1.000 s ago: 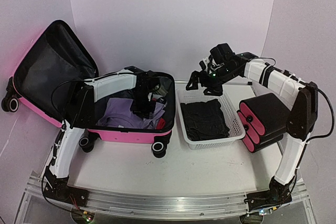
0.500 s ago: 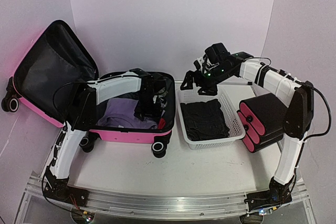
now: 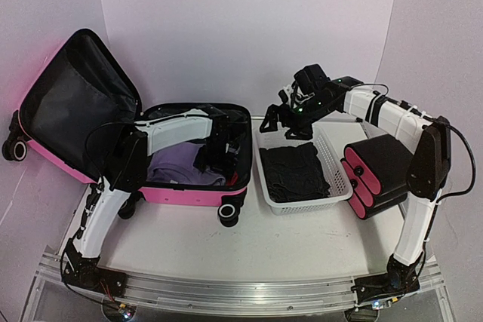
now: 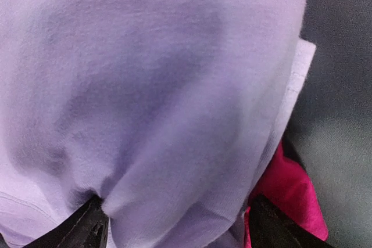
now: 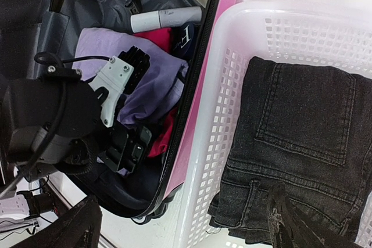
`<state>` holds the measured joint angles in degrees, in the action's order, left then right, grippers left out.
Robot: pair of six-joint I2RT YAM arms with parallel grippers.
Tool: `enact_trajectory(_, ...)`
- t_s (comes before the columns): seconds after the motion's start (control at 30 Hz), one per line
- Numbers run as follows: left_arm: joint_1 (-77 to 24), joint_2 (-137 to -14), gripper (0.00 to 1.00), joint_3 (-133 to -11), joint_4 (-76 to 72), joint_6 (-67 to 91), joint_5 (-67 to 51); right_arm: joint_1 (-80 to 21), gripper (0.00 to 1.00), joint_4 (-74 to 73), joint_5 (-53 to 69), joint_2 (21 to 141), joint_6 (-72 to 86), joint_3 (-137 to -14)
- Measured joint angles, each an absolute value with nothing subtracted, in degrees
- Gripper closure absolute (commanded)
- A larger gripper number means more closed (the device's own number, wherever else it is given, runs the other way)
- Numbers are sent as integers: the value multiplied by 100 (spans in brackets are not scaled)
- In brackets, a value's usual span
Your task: Open, take out, and arrange the luggage
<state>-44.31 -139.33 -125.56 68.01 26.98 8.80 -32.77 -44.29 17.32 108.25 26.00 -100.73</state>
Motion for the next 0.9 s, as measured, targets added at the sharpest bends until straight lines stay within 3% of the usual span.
enact_trajectory(0.1, -4471, -14005, 15, -12621, 6845, 2698, 1009, -3277, 2, -4427, 1732, 10822, 2598, -10062)
enact_trajectory(0.17, -4475, -14040, 22, -12645, 6858, 2694, 1061, -3277, 2, -4429, 1730, 10822, 2598, -10033)
enact_trajectory(0.37, -4425, -14081, 59, -12667, 6980, 2652, 1271, -3277, 2, -4431, 1726, 10822, 2598, -9994)
enact_trajectory(0.47, -4338, -13961, 71, -12567, 6956, 2676, 1208, -3277, 2, -4431, 1726, 10822, 2600, -9994)
enact_trajectory(0.9, -3865, -13531, 74, -12073, 6543, 2550, -3, -3321, 2, -4427, 1717, 10822, 2672, -10018)
